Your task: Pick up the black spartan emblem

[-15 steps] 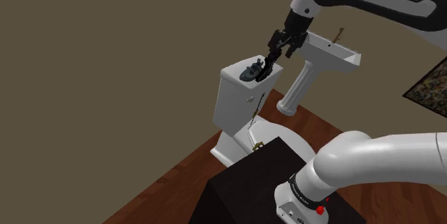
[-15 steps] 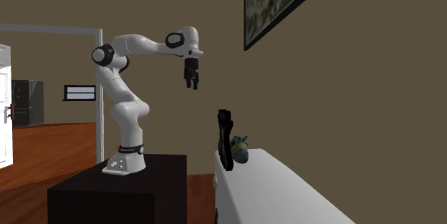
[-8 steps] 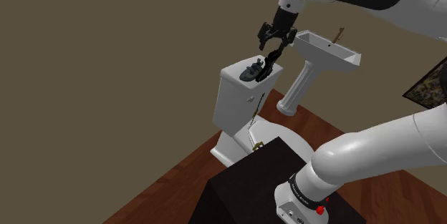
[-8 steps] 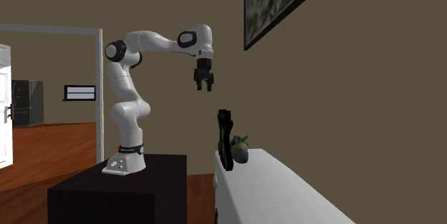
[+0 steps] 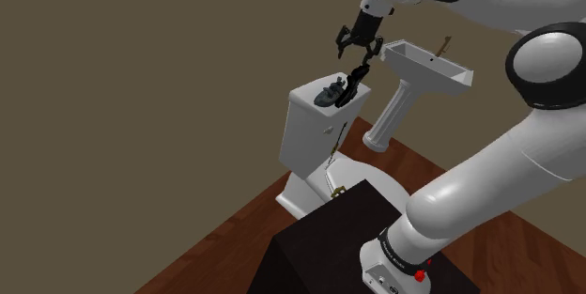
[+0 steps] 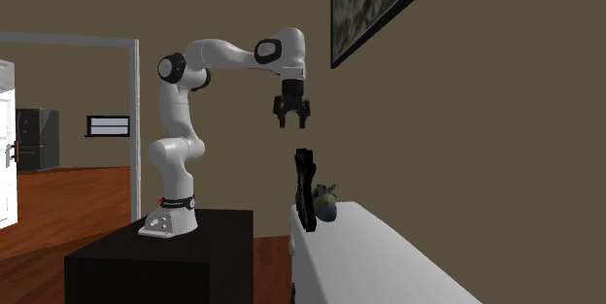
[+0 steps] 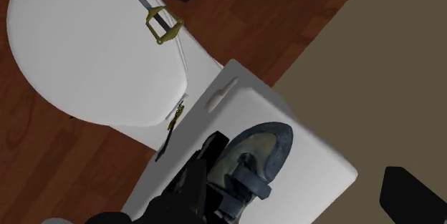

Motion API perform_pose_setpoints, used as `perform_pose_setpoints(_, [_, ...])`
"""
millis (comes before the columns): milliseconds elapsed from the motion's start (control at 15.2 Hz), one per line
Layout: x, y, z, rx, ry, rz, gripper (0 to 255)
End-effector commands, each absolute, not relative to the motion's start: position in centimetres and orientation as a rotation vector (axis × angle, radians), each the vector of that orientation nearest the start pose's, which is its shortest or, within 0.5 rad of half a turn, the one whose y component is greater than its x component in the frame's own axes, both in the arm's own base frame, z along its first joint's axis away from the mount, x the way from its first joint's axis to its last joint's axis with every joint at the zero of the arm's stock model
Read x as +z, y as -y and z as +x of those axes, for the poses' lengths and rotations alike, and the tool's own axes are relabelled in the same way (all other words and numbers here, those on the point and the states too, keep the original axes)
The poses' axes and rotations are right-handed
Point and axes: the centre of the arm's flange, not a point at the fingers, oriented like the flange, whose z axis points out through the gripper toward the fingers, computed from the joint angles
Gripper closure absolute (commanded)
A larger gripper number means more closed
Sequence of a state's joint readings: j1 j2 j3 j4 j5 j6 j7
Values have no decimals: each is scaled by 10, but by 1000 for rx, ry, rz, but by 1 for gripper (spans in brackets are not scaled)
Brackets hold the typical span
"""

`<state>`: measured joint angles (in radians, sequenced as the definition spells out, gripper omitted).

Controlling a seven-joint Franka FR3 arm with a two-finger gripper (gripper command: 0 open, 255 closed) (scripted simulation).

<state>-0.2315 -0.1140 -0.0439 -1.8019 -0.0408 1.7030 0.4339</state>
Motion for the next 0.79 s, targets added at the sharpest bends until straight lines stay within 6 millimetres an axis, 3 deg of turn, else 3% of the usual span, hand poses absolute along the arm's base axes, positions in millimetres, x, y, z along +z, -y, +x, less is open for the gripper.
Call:
perform_pose_setpoints(0, [581,170,520,-19,-1211,-2928,0])
perform_pose_setpoints(396, [564,245,549,7,-1534,-2747,0])
perform_pose_setpoints(726, [547,312,560,28,-1783,-2570,0])
